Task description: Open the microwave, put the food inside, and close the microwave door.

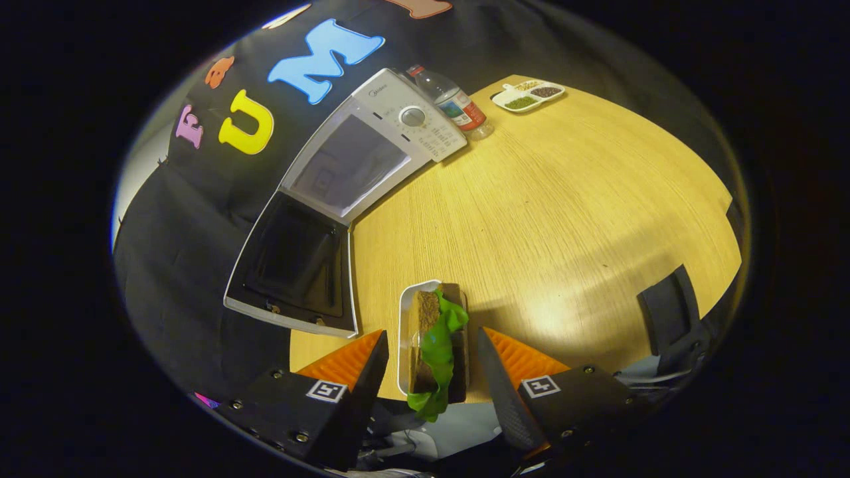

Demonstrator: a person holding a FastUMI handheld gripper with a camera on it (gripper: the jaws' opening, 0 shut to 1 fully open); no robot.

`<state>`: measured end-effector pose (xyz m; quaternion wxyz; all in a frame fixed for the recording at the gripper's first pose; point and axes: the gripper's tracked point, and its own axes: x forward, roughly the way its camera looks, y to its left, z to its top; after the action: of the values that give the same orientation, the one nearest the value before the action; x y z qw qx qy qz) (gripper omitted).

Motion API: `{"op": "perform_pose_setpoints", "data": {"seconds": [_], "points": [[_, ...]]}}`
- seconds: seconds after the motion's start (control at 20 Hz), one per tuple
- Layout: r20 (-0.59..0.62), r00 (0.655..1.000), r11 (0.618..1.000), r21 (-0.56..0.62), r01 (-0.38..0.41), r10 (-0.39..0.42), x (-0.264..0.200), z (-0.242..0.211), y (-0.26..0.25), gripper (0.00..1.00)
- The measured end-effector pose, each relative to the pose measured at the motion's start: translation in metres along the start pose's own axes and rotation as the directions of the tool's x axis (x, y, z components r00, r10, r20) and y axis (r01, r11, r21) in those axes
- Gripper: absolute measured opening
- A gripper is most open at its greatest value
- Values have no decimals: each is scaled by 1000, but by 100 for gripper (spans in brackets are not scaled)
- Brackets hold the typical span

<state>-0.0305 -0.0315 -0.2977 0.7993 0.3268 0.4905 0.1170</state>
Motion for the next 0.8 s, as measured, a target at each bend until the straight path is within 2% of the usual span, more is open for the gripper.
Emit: {"op": "perform_pose_setpoints", "data": {"seconds": [0.05, 0.1, 0.15, 0.25, 0.5, 0.8], "points": [[5, 1000, 1000, 13, 15, -15, 4, -1, -3, 60], [-8, 1000, 1000, 29, -7, 7, -1, 1, 0, 40], [-28, 1000, 999, 32, 3, -2, -1, 1, -4, 40], [-20, 1000, 997, 81, 4, -3, -10, 4, 0, 29], [33, 999, 994, 98, -40, 37, -20, 25, 20, 29], [133, 988, 993, 78, -91, 80, -17, 73, 62, 29]]}}
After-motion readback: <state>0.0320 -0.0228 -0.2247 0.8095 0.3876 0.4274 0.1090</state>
